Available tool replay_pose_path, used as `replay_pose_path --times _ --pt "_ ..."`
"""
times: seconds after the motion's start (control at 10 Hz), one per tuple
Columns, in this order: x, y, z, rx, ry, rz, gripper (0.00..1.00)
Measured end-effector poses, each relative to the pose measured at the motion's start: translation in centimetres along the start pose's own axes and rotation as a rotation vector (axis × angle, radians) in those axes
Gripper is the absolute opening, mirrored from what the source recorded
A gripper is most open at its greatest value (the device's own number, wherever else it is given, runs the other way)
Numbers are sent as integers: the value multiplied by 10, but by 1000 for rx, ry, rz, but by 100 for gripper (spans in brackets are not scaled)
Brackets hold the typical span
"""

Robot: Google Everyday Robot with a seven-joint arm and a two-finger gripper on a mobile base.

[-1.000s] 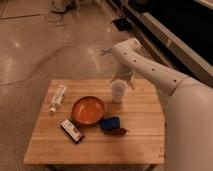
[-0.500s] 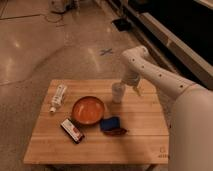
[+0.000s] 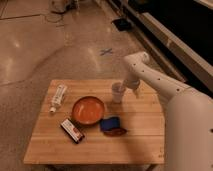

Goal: Place the ceramic cup in the ceramic bowl

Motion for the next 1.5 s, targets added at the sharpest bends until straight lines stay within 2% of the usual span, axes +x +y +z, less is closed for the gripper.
replay_pose_path --times 0.3,0.5,0.6,0.8,1.0,1.2,1.5 --pt "-4 -18 12 27 3 -19 25" --pt "-4 -31 5 60 32 -38 4" --pt "-4 -41 -6 85 54 -53 0" --pt "-10 -61 -25 125 82 -89 0" --pt "-25 -83 -41 166 91 -142 0" --pt "-45 -105 -49 201 81 -199 0" --pt "-84 -133 -49 237 28 -286 0"
